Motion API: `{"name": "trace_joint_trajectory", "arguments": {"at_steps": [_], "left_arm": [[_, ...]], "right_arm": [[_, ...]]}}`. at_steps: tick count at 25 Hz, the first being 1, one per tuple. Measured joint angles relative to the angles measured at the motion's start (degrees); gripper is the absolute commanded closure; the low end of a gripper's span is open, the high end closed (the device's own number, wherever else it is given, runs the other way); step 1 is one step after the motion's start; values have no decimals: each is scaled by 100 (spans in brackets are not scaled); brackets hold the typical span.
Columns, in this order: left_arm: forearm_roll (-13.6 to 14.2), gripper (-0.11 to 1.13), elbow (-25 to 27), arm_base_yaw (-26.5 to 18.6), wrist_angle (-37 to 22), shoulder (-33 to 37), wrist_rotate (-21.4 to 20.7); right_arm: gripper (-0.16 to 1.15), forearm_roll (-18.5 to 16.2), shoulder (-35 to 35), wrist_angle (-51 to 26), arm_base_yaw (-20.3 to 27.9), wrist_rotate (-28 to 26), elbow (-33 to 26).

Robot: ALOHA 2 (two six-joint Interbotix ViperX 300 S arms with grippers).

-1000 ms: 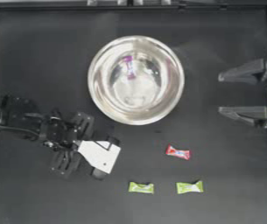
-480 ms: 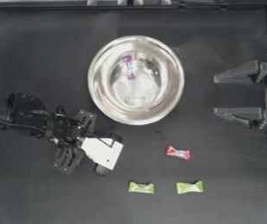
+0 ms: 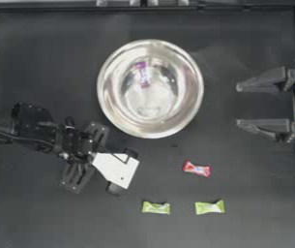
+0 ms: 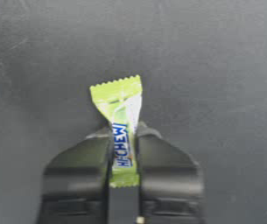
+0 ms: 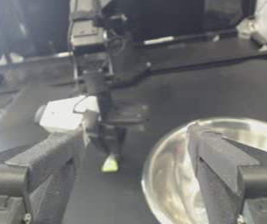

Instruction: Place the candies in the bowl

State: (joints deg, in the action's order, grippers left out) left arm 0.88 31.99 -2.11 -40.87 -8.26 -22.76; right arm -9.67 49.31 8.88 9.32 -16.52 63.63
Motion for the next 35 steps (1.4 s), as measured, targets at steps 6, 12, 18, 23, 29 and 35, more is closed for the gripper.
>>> {"name": "trace_joint_trajectory", "arguments": {"at_steps": [6, 12, 18, 23, 29, 35], "left_arm": [[-316, 69, -18, -26, -18, 18, -9], [-519, 69, -9, -26, 53, 519, -9], [-466, 67, -9, -149, 378, 1266, -70], [-343, 61, -123, -589, 844, 1591, -255], [-334, 61, -598, -1151, 949, 1389, -738], [-475, 61, -1063, -1652, 976, 729, -1090]], "right_arm": [[1, 0, 0, 9, 0, 0, 0], [1, 26, -9, 9, -9, 0, -9], [1, 53, -9, 0, 0, 0, 0], [1, 62, -18, 9, 0, 0, -9], [1, 79, -167, 167, 0, 0, 0], [1, 88, -387, 343, 0, -9, -9]]}}
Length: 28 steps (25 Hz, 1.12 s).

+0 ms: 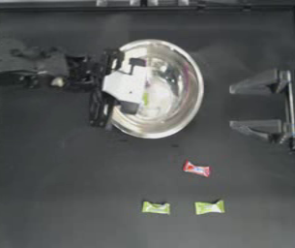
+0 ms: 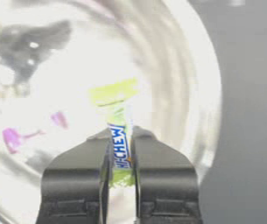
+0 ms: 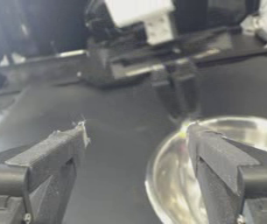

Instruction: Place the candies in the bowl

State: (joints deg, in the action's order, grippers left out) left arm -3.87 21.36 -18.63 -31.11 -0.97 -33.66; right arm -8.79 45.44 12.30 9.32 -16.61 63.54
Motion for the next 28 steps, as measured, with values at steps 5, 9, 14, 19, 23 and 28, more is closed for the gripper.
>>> {"name": "trace_joint_trajectory", "arguments": {"at_steps": [5, 9, 14, 19, 23, 28], "left_arm": [[-272, 61, -360, -422, 0, -527, -281], [-334, 59, -501, -615, 9, -800, -352], [-343, 30, -615, -694, 123, -940, -352], [-369, -4, -633, -686, 220, -940, -387], [-492, 4, -633, -686, 220, -932, -387], [-536, 1, -633, -642, 211, -905, -387]], "right_arm": [[1, 0, -62, 26, 0, 9, 9], [1, 0, -70, 26, 0, 9, 0], [1, 0, -62, 26, 0, 9, 0], [1, 0, -70, 26, -9, 9, 0], [1, 0, -70, 26, 0, 9, 0], [1, 0, -70, 18, 0, 18, 9]]}}
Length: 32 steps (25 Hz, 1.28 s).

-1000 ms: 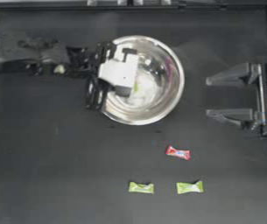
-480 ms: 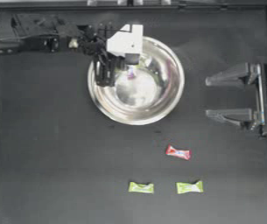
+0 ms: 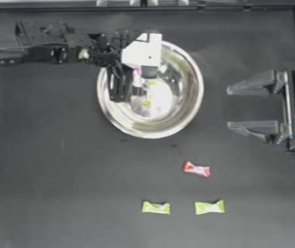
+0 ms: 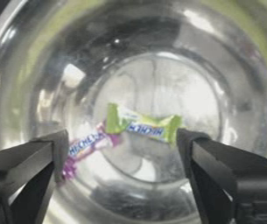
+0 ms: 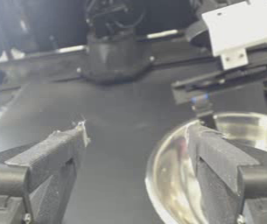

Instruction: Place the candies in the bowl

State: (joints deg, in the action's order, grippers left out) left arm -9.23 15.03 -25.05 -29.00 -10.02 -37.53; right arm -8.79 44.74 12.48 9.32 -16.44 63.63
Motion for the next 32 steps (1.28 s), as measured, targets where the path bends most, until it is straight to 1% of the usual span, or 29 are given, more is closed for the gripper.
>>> {"name": "trace_joint_trajectory", "arguments": {"at_steps": [3, 9, 11, 14, 18, 23, 25, 27, 32], "left_arm": [[-70, 1, 70, 62, -18, 255, 0], [-272, 1, 483, 378, -9, 1292, 0], [-396, 2, 642, 562, 9, 1564, 0], [-738, 2, 1002, 853, 185, 2074, 0], [-1081, 1, 1679, 1099, 765, 2830, -53], [-1354, 1, 2496, 1362, 1450, 3577, -62], [-1485, 1, 2689, 1485, 1635, 3753, -70], [-1679, 1, 2874, 1626, 1811, 3858, -88], [-1907, 1, 3138, 1828, 2030, 3981, -114]], "right_arm": [[1, 0, 0, -18, 0, 0, -9], [1, 0, 9, -246, 0, 0, 0], [1, 0, 18, -413, 0, 9, -9], [1, 44, 44, -712, 0, 18, -70], [1, 79, 53, -1459, 0, 26, -325], [1, 97, 44, -2426, -123, 26, -721], [1, 132, -9, -2777, -211, 26, -896], [1, 176, -88, -3146, -308, 26, -1072], [1, 211, -545, -3999, -554, 18, -1521]]}}
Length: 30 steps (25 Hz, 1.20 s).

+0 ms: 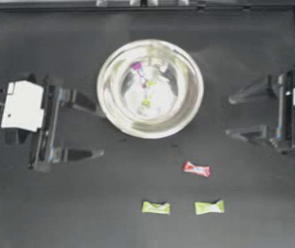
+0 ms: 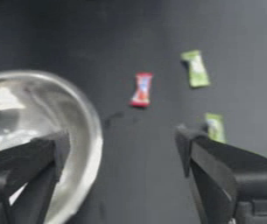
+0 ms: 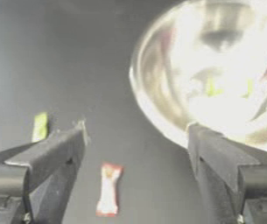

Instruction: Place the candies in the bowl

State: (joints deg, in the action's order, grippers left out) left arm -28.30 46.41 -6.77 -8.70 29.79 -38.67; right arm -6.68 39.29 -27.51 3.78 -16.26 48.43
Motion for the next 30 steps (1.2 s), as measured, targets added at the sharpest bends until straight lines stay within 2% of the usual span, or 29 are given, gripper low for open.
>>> {"name": "trace_joint_trajectory", "arguments": {"at_steps": [8, 16, 30], "left_arm": [[-422, 1, 483, 44, 334, 404, -9], [-448, 1, 527, 62, 343, 475, -18], [-457, 1, 624, 62, 352, 475, -18]], "right_arm": [[1, 0, -1002, -1037, -334, -26, -694], [1, -9, -1986, -1608, -545, -290, -1195], [1, -220, -2813, -1758, -914, -1327, -1222]]}}
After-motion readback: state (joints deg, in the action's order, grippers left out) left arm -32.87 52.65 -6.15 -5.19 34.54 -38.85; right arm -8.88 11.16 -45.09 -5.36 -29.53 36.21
